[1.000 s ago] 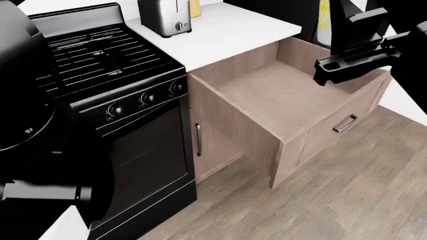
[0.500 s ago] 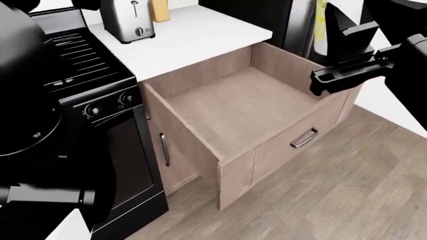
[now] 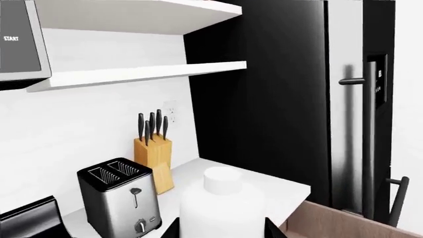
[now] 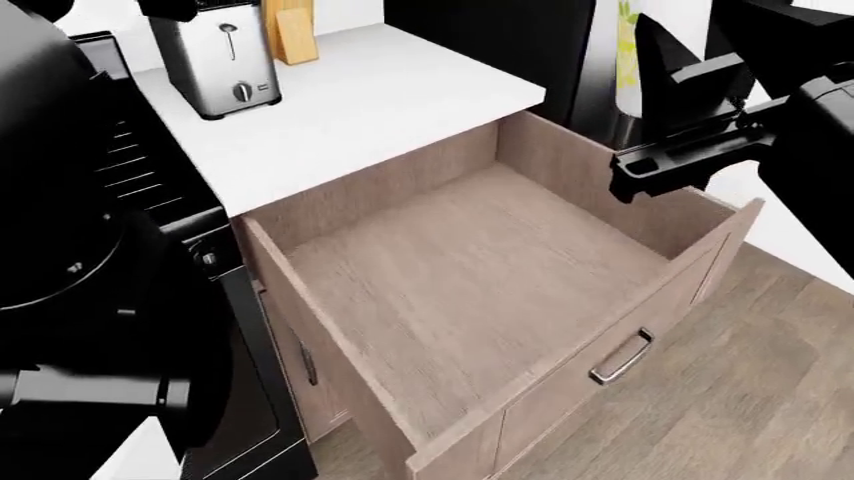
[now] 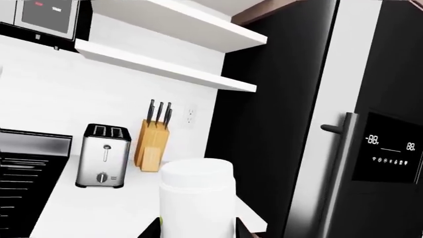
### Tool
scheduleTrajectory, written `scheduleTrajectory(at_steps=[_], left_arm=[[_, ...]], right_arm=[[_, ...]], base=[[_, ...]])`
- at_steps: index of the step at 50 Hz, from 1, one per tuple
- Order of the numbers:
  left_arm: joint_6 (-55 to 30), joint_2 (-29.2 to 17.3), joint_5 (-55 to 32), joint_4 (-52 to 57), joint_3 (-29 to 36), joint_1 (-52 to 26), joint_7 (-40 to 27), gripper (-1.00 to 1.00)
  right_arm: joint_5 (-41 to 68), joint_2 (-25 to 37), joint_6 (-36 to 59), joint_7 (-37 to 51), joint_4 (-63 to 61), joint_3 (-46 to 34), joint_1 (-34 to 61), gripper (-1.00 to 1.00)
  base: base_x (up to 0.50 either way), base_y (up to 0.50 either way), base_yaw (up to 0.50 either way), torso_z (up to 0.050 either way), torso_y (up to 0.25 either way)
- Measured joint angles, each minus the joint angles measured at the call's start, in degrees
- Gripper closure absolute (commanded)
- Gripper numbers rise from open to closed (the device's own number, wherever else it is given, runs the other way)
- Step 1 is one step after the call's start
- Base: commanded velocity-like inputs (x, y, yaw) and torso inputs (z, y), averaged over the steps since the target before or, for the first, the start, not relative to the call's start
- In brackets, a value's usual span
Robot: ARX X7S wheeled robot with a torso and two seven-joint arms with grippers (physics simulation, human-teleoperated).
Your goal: Pick and place the shaker into the drawer. Then close the cabinet.
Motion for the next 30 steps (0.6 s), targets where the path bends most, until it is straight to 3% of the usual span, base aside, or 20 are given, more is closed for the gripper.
scheduleTrajectory(at_steps=[17,30], left_arm=[[0.0,0.0,2.4,-2.3,1.1,-2.0,2.9,1.00],[0.0,0.0,-4.8,-13.9,5.2,-10.5,2.1,1.00]], right_arm=[[4.8,1.5,-1.9,2.5,3.2,-3.5,3.8,1.00],[13.1,0.1,-2.5,3.9,19.0,-14.1,16.2,1.00]], base=[[0.38,-0.29,0.00,0.000,0.002],[0.00,0.00,0.00,0.001,0.001]])
